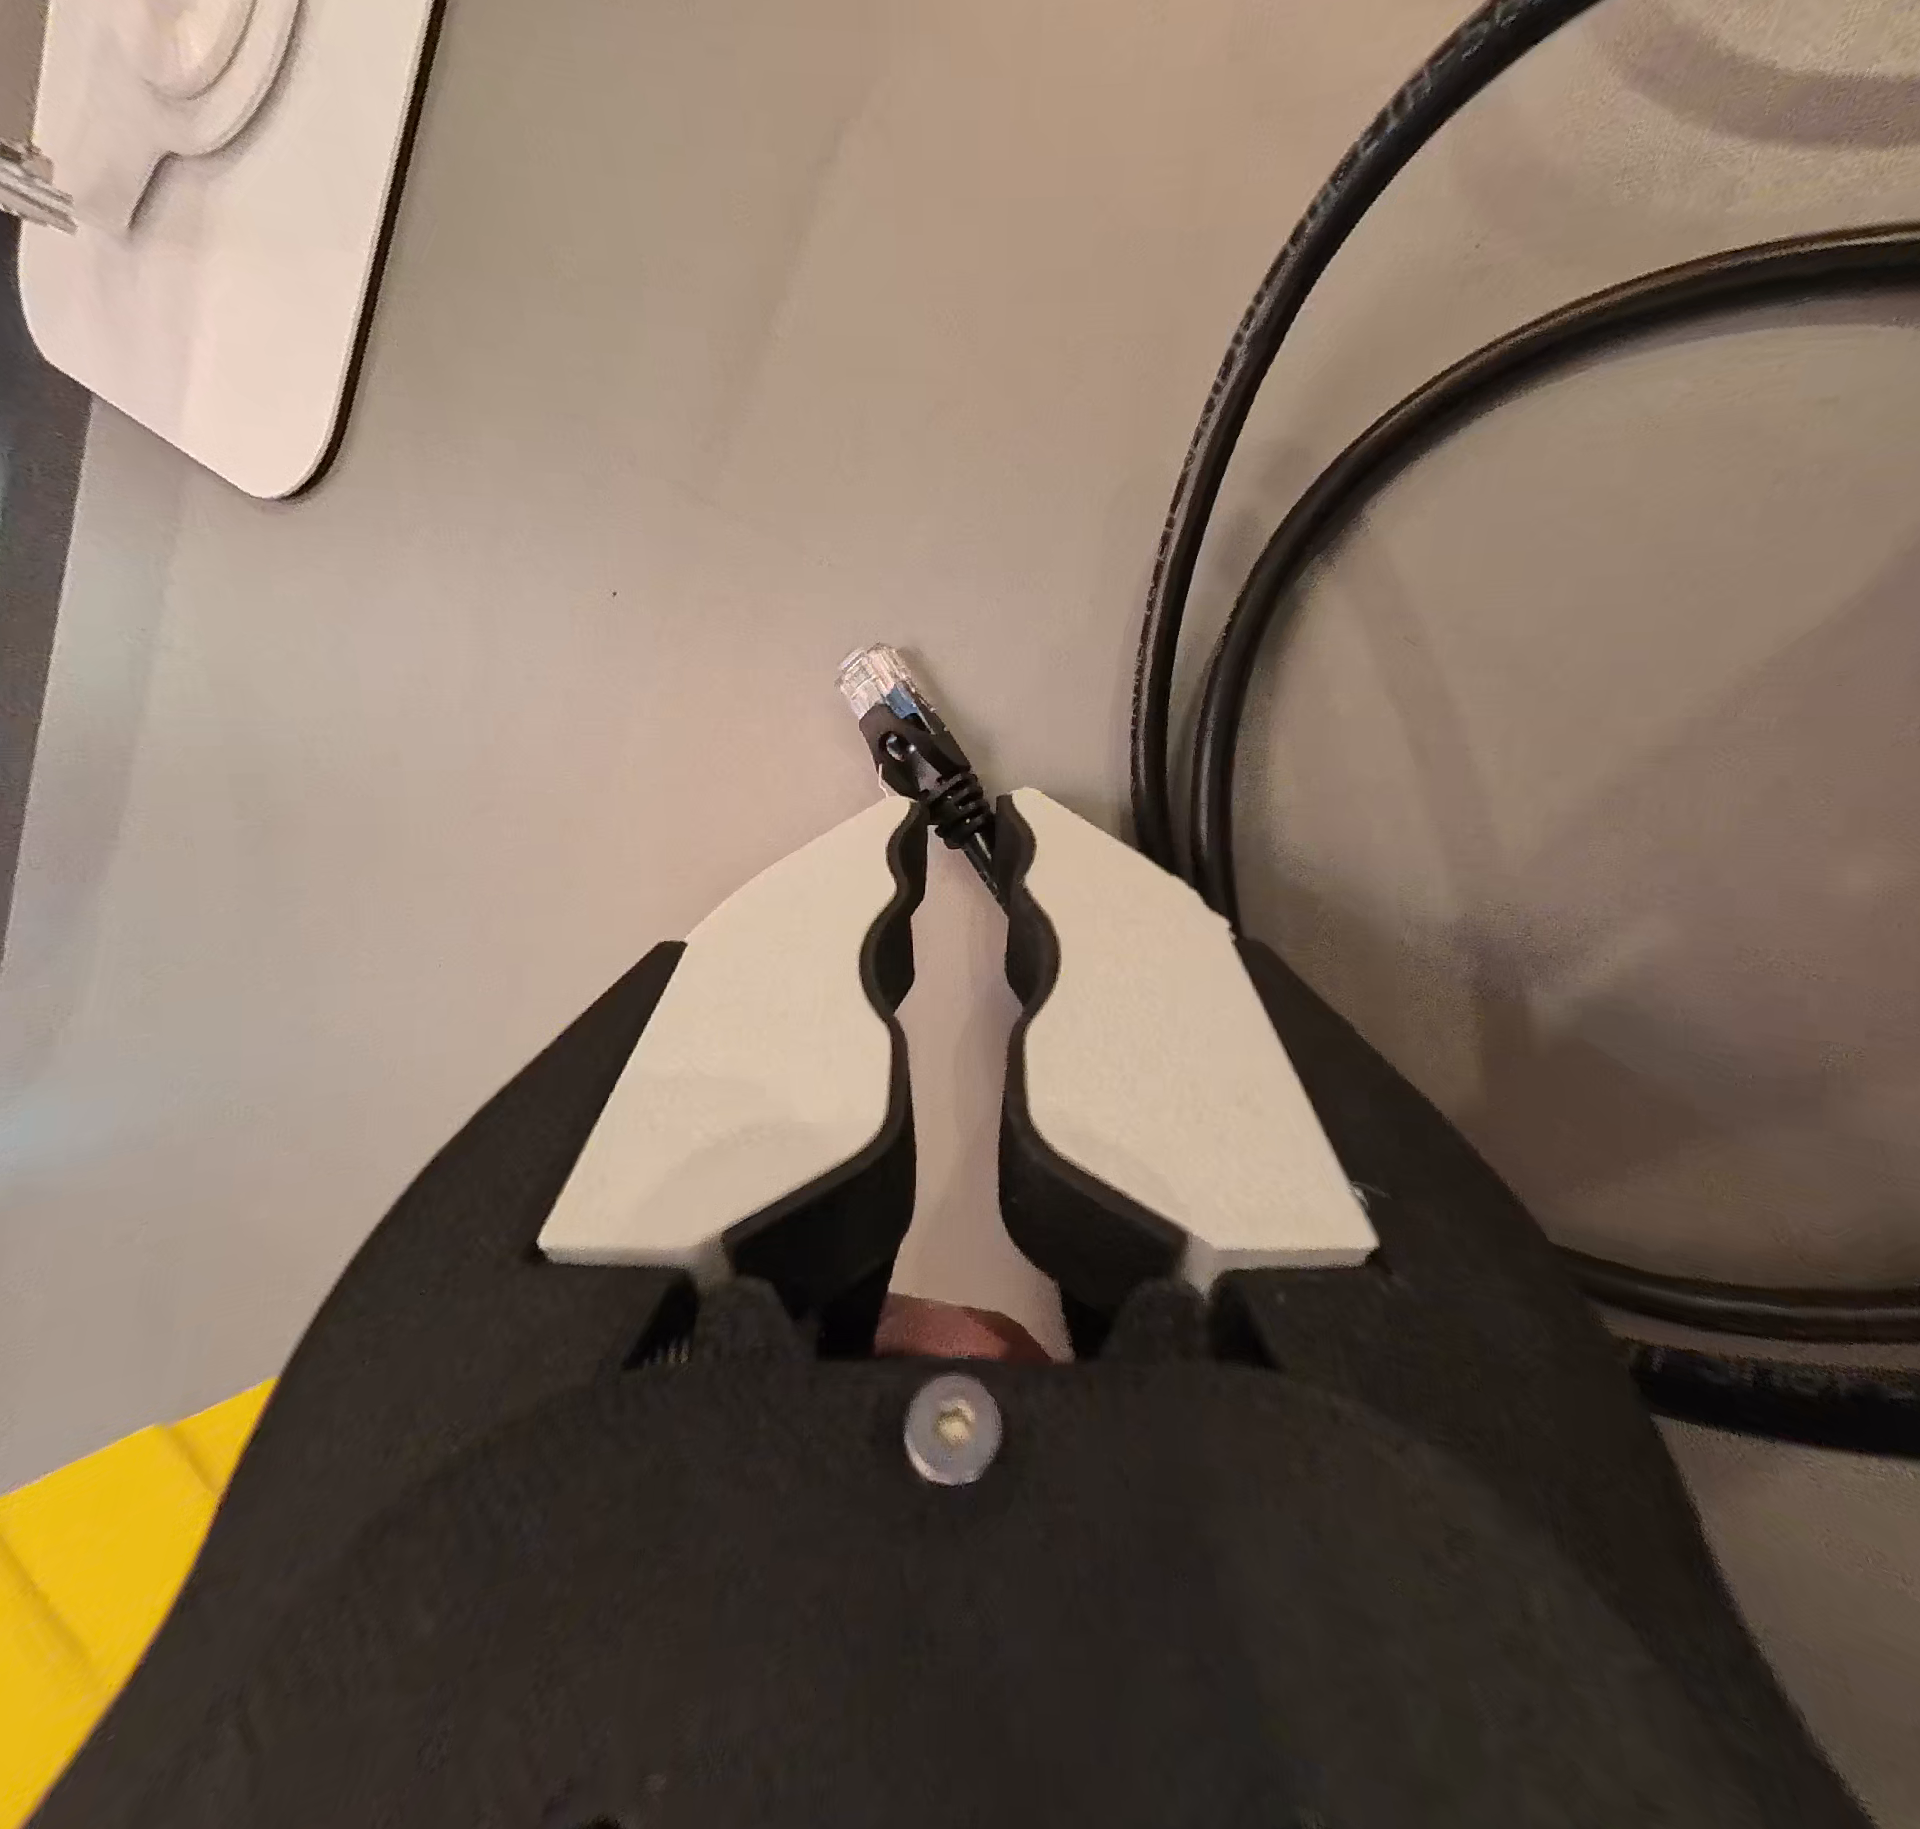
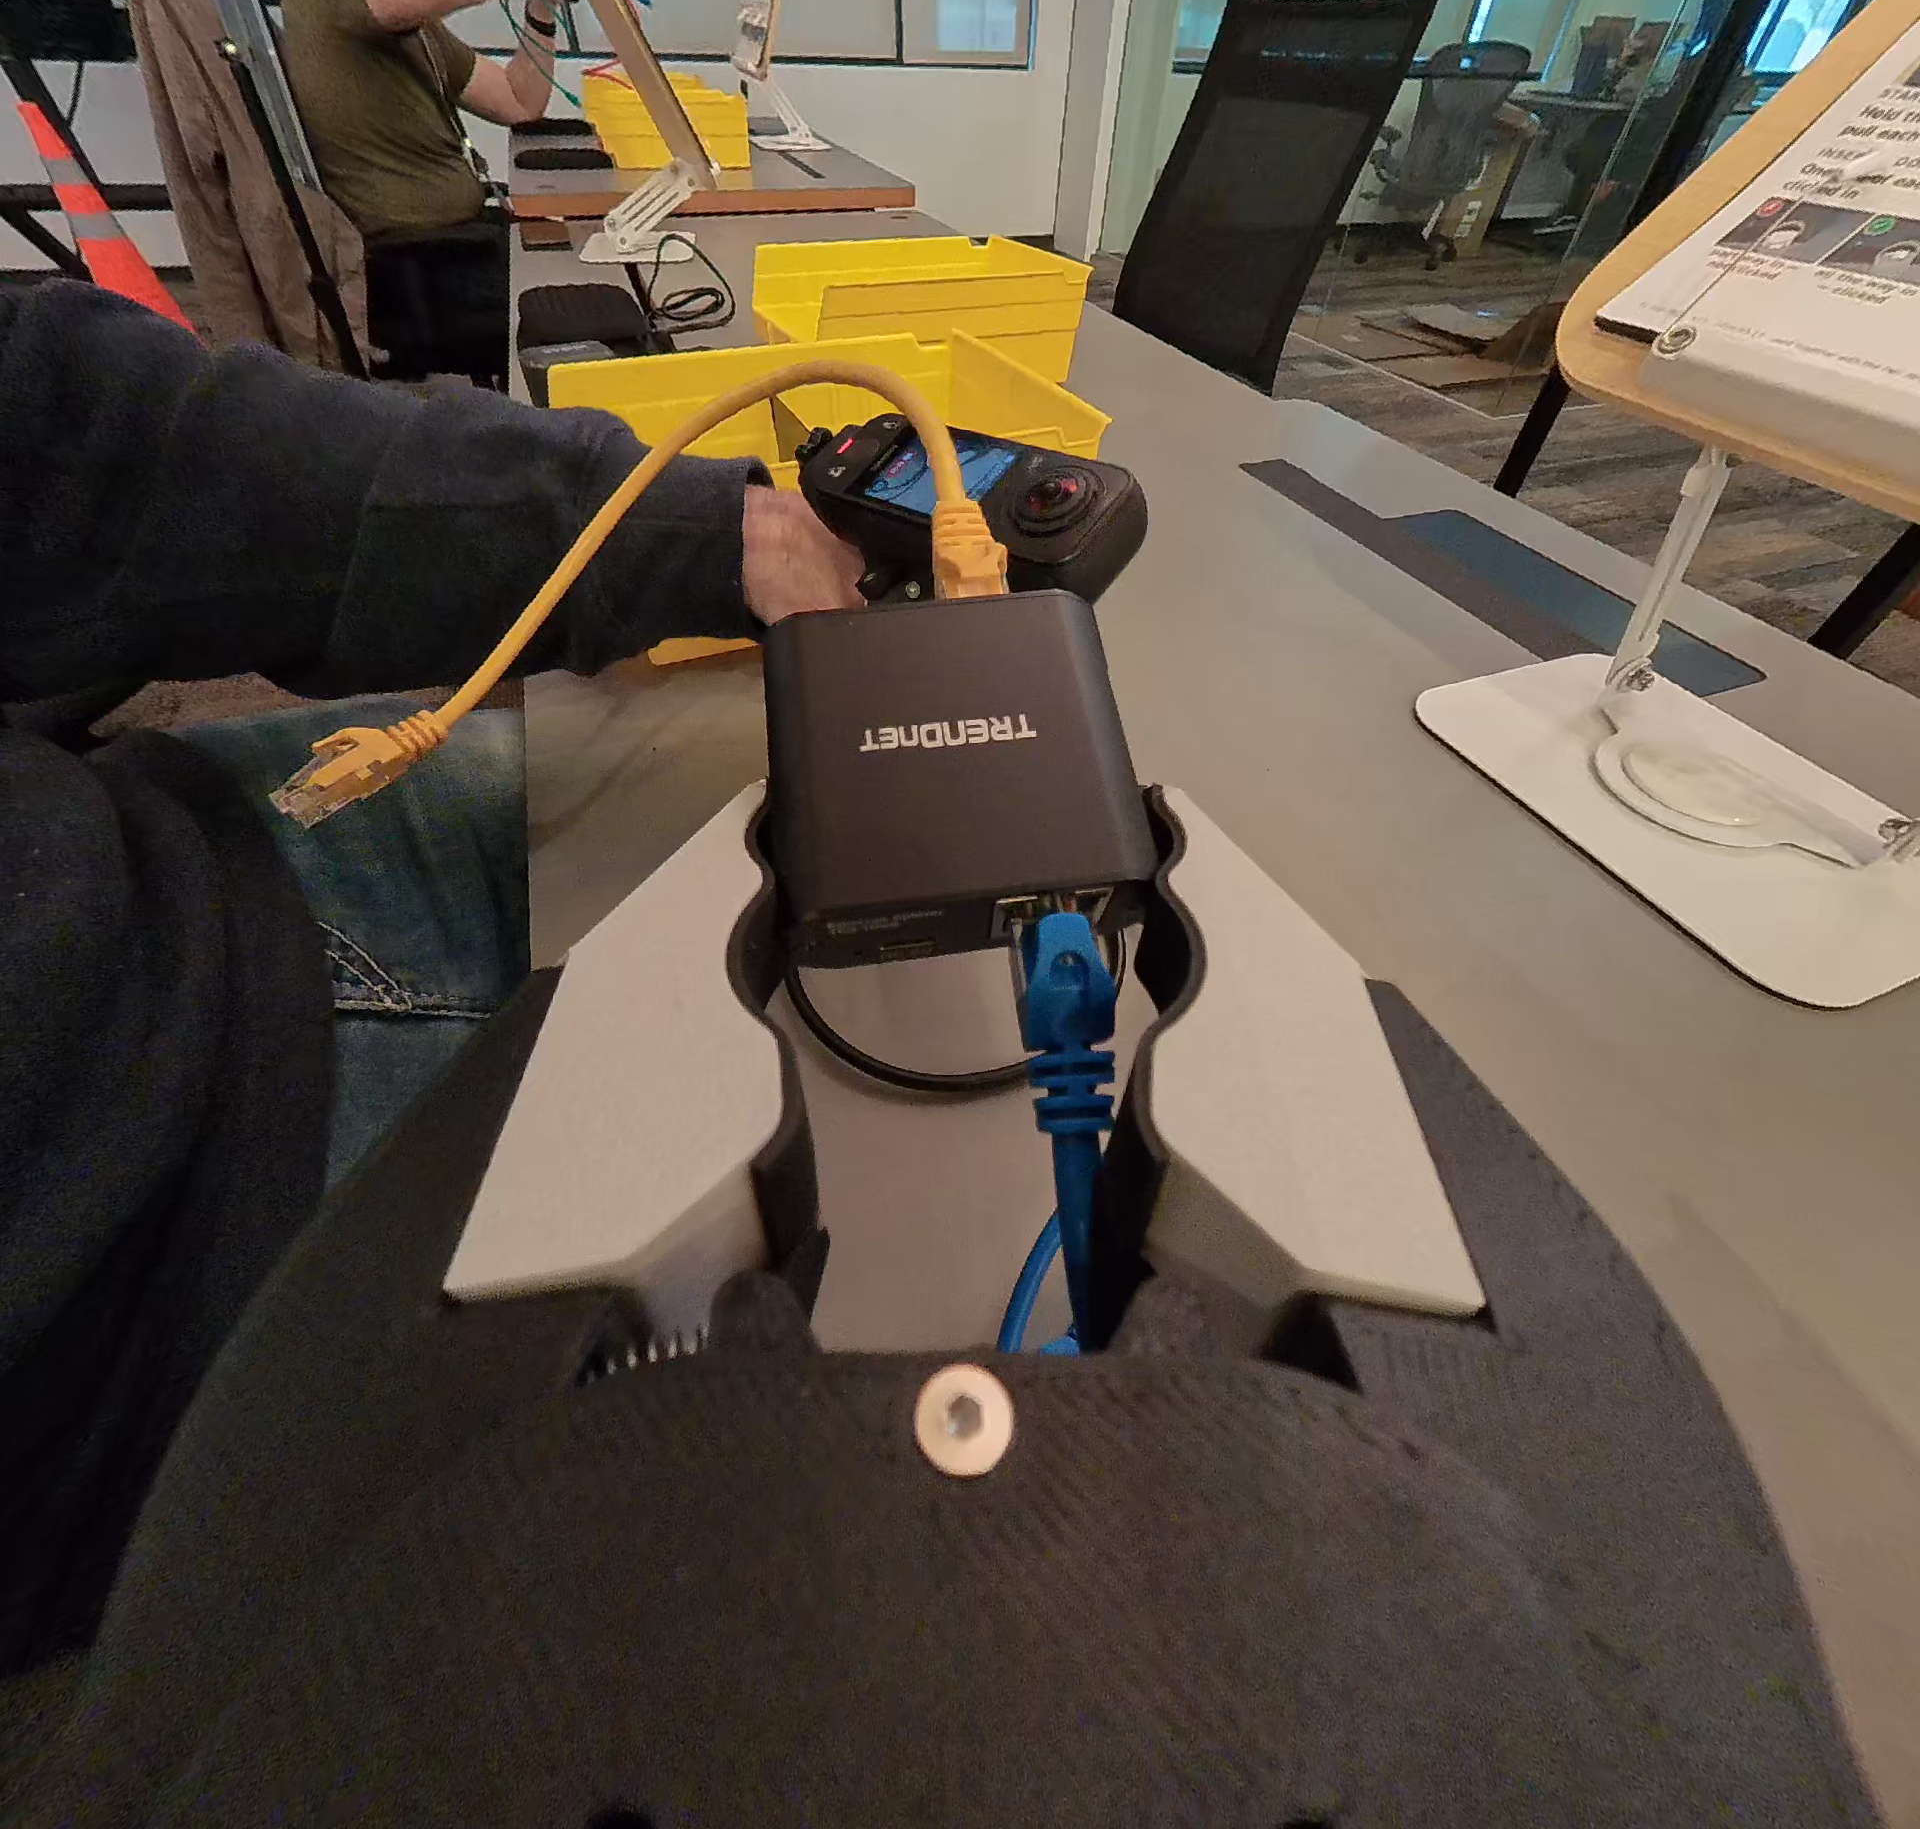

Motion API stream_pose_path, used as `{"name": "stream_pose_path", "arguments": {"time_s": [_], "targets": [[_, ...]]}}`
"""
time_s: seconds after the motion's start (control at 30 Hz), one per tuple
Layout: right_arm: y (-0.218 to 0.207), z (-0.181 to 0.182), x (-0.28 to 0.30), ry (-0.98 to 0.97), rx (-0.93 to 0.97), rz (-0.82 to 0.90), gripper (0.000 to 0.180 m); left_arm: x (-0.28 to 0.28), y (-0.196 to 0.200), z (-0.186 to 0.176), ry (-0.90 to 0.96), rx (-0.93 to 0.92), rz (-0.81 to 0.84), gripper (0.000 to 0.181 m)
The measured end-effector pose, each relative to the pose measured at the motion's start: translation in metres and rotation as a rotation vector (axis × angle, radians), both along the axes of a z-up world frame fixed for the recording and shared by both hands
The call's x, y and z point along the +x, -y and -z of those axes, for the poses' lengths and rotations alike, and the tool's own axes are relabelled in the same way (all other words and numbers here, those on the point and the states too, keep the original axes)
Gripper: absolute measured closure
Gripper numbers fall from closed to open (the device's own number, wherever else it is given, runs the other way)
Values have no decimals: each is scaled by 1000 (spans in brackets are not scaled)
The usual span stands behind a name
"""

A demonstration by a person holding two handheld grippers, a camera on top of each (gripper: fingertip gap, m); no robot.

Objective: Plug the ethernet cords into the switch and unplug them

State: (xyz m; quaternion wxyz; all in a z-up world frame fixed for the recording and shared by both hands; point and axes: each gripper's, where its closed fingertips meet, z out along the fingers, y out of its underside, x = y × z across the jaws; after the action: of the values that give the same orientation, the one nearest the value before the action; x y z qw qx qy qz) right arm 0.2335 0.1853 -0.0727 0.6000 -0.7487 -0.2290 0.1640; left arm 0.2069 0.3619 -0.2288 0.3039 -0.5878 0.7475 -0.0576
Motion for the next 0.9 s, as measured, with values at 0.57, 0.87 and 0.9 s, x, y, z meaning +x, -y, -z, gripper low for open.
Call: {"name": "stream_pose_path", "arguments": {"time_s": [0.57, 0.87, 0.9], "targets": [[2, -5, 0, -14, 14, 2, 115, 3, -12, 1, 183, -111, -191, 167], [3, -9, -1, -19, 23, 0, 115, 3, -21, 3, 164, -120, -218, 167], [3, -9, -2, -19, 24, -1, 115, 3, -21, 3, 153, -90, -206, 168]]}}
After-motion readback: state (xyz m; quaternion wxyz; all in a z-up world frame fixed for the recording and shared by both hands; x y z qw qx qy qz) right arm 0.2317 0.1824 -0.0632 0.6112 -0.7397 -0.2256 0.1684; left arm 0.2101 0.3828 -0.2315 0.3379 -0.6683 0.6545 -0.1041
